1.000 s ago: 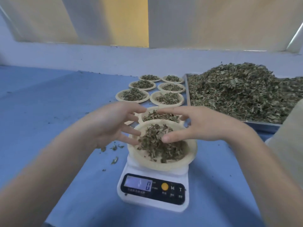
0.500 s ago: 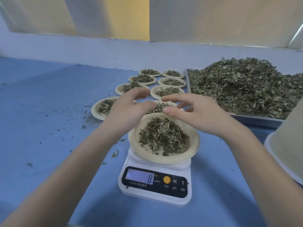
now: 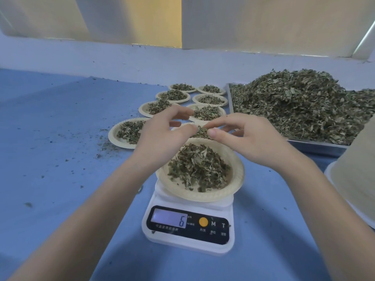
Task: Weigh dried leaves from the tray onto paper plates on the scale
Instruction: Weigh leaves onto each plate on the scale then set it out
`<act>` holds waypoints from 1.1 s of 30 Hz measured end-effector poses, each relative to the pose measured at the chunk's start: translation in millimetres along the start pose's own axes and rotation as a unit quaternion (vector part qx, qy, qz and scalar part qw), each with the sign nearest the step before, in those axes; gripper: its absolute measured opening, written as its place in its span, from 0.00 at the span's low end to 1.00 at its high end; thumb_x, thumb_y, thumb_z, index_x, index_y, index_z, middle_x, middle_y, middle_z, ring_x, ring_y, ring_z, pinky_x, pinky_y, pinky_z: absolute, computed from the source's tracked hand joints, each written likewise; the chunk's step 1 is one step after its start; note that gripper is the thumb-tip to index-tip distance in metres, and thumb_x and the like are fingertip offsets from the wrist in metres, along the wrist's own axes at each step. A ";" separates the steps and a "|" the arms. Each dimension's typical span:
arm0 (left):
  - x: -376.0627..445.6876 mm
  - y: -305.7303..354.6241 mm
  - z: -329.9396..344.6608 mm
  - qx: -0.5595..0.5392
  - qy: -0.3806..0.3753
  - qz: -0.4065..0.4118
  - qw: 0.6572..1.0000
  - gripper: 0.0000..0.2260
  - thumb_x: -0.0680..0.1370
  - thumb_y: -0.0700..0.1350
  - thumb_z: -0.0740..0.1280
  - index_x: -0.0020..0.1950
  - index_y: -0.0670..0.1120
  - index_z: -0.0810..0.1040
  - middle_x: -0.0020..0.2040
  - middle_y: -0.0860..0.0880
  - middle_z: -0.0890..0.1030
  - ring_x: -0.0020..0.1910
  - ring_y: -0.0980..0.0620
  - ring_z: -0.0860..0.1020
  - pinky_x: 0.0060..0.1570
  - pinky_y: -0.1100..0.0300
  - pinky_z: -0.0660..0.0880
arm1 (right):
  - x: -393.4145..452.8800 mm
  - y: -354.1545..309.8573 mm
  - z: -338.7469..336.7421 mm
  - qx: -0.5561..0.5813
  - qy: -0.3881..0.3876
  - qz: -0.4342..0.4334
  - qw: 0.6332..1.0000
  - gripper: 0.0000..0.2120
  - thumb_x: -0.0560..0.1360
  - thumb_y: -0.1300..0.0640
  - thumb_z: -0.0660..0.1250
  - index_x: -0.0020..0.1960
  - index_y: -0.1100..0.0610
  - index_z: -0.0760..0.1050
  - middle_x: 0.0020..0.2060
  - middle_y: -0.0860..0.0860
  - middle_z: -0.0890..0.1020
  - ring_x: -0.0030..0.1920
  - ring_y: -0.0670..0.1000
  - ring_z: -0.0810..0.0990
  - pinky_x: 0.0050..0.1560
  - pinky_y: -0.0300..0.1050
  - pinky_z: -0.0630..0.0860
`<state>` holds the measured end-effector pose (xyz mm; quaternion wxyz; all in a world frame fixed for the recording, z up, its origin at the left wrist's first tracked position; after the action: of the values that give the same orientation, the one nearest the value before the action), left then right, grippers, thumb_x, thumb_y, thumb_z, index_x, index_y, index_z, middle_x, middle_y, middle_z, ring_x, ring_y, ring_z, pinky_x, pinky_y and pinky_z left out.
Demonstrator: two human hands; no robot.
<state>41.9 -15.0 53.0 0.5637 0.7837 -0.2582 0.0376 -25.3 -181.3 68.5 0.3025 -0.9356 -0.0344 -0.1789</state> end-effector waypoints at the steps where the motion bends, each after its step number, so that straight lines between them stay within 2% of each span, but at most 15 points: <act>1: 1.8 0.3 1.4 0.006 -0.001 0.006 1.000 0.10 0.73 0.47 0.69 0.52 0.60 0.78 0.51 0.63 0.79 0.54 0.64 0.76 0.54 0.60 0.72 | 2.6 5.1 -3.3 -0.017 0.010 0.007 1.000 0.09 0.74 0.45 0.66 0.53 0.43 0.80 0.46 0.36 0.80 0.48 0.39 0.78 0.52 0.30 0.70; 2: 4.7 1.4 3.5 0.014 -0.006 0.014 1.000 0.11 0.74 0.47 0.69 0.53 0.60 0.78 0.51 0.64 0.79 0.54 0.64 0.75 0.54 0.61 0.72 | 7.0 12.2 -7.7 -0.041 0.023 0.017 0.999 0.10 0.75 0.46 0.65 0.55 0.44 0.80 0.45 0.37 0.80 0.47 0.39 0.77 0.47 0.25 0.68; 3: 8.2 3.4 5.6 0.027 -0.015 0.021 0.999 0.11 0.74 0.47 0.69 0.54 0.60 0.78 0.51 0.65 0.78 0.55 0.63 0.75 0.53 0.62 0.71 | 13.4 21.6 -11.6 -0.071 0.031 0.034 0.996 0.11 0.76 0.47 0.64 0.57 0.45 0.79 0.46 0.40 0.80 0.46 0.41 0.76 0.43 0.26 0.66; 5: 20.2 9.9 12.8 0.064 -0.051 0.030 0.996 0.12 0.74 0.48 0.68 0.56 0.59 0.77 0.53 0.64 0.78 0.57 0.60 0.74 0.54 0.62 0.70 | 31.9 47.5 -18.9 -0.136 0.034 0.086 0.986 0.13 0.78 0.51 0.63 0.61 0.49 0.77 0.48 0.45 0.80 0.45 0.46 0.76 0.41 0.33 0.65; 8: 41.3 18.4 26.8 0.119 -0.124 0.029 0.985 0.14 0.75 0.48 0.67 0.60 0.58 0.76 0.57 0.60 0.78 0.58 0.57 0.74 0.57 0.57 0.70 | 65.3 93.5 -22.2 -0.188 0.031 0.181 0.965 0.14 0.78 0.58 0.60 0.60 0.58 0.77 0.54 0.55 0.81 0.52 0.56 0.78 0.49 0.42 0.71; 10: 51.8 17.9 33.5 0.119 -0.150 0.022 0.981 0.14 0.76 0.48 0.67 0.60 0.58 0.76 0.58 0.60 0.78 0.57 0.58 0.74 0.57 0.58 0.71 | 83.9 120.5 -17.6 -0.197 -0.011 0.229 0.953 0.15 0.77 0.60 0.59 0.62 0.59 0.76 0.58 0.58 0.79 0.56 0.58 0.77 0.55 0.46 0.73; 14: 62.2 2.5 36.6 0.086 -0.151 0.010 0.985 0.13 0.75 0.47 0.67 0.59 0.57 0.78 0.56 0.60 0.79 0.55 0.61 0.76 0.52 0.62 0.72 | 113.2 155.6 -5.3 -0.271 -0.111 0.225 0.929 0.20 0.79 0.51 0.57 0.71 0.49 0.68 0.71 0.55 0.68 0.69 0.59 0.66 0.68 0.51 0.65; 16: 65.9 -5.2 34.2 0.065 -0.143 -0.002 0.988 0.12 0.75 0.47 0.67 0.57 0.58 0.78 0.55 0.61 0.79 0.53 0.61 0.77 0.54 0.60 0.73 | 121.2 166.9 0.3 -0.299 -0.145 0.227 0.916 0.21 0.80 0.46 0.54 0.72 0.44 0.64 0.74 0.56 0.62 0.73 0.60 0.61 0.70 0.54 0.61; 18: 69.8 -11.8 30.7 0.054 -0.130 -0.008 0.990 0.11 0.76 0.46 0.67 0.56 0.58 0.79 0.54 0.61 0.80 0.52 0.60 0.78 0.58 0.55 0.73 | 125.6 170.4 3.7 -0.314 -0.192 0.221 0.903 0.20 0.81 0.47 0.52 0.72 0.46 0.65 0.73 0.54 0.65 0.71 0.58 0.65 0.69 0.51 0.64; 21: 74.1 -17.7 26.8 0.039 -0.120 -0.015 0.992 0.10 0.77 0.45 0.67 0.55 0.57 0.79 0.53 0.58 0.81 0.53 0.58 0.78 0.58 0.49 0.75 | 124.9 164.0 -2.8 -0.293 -0.210 0.210 0.909 0.19 0.81 0.49 0.52 0.64 0.54 0.75 0.65 0.53 0.75 0.64 0.56 0.73 0.64 0.49 0.69; 24: 77.1 -21.5 24.2 0.015 -0.104 -0.022 0.994 0.10 0.77 0.44 0.67 0.54 0.57 0.80 0.52 0.57 0.81 0.53 0.59 0.78 0.58 0.49 0.75 | 117.1 158.5 -16.6 -0.228 -0.238 0.220 0.918 0.19 0.79 0.46 0.58 0.66 0.52 0.73 0.70 0.49 0.71 0.68 0.54 0.69 0.67 0.48 0.64; 26: 77.4 -23.8 22.6 -0.008 -0.095 -0.023 0.995 0.09 0.77 0.44 0.67 0.53 0.58 0.80 0.51 0.57 0.82 0.53 0.60 0.79 0.59 0.50 0.75 | 110.3 156.1 -23.8 -0.207 -0.240 0.249 0.915 0.21 0.75 0.45 0.64 0.68 0.45 0.72 0.70 0.47 0.69 0.65 0.53 0.70 0.55 0.41 0.68; 28: 75.9 -27.6 21.1 -0.025 -0.085 -0.026 0.996 0.10 0.77 0.44 0.67 0.53 0.58 0.81 0.51 0.58 0.82 0.52 0.60 0.79 0.58 0.50 0.76 | 108.7 157.3 -24.3 -0.203 -0.203 0.257 0.923 0.19 0.71 0.48 0.70 0.61 0.44 0.76 0.61 0.49 0.75 0.53 0.51 0.75 0.43 0.39 0.72; 31: 71.3 -35.1 17.4 -0.067 -0.053 -0.030 0.996 0.10 0.77 0.41 0.67 0.51 0.56 0.81 0.49 0.58 0.83 0.51 0.59 0.80 0.54 0.53 0.77 | 112.9 163.5 -24.2 -0.187 -0.077 0.233 0.951 0.11 0.68 0.57 0.73 0.49 0.48 0.81 0.43 0.49 0.81 0.35 0.49 0.78 0.33 0.39 0.76; 33: 68.3 -40.1 13.3 -0.094 -0.030 -0.035 0.994 0.10 0.77 0.40 0.66 0.50 0.55 0.82 0.48 0.57 0.84 0.49 0.57 0.81 0.51 0.56 0.77 | 114.6 168.6 -28.6 -0.147 0.011 0.227 0.963 0.09 0.69 0.61 0.73 0.46 0.50 0.78 0.42 0.50 0.78 0.30 0.48 0.79 0.25 0.38 0.75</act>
<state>115.7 -42.5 37.5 0.6282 0.7363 -0.2499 -0.0300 101.8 -340.2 37.4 0.1950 -0.9509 0.2090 -0.1189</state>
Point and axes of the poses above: each hand's wrist, its own x-axis towards the middle knuckle, its own z-axis out of the palm, y = z × x, the point moved 2 cm from there along x, towards the middle knuckle
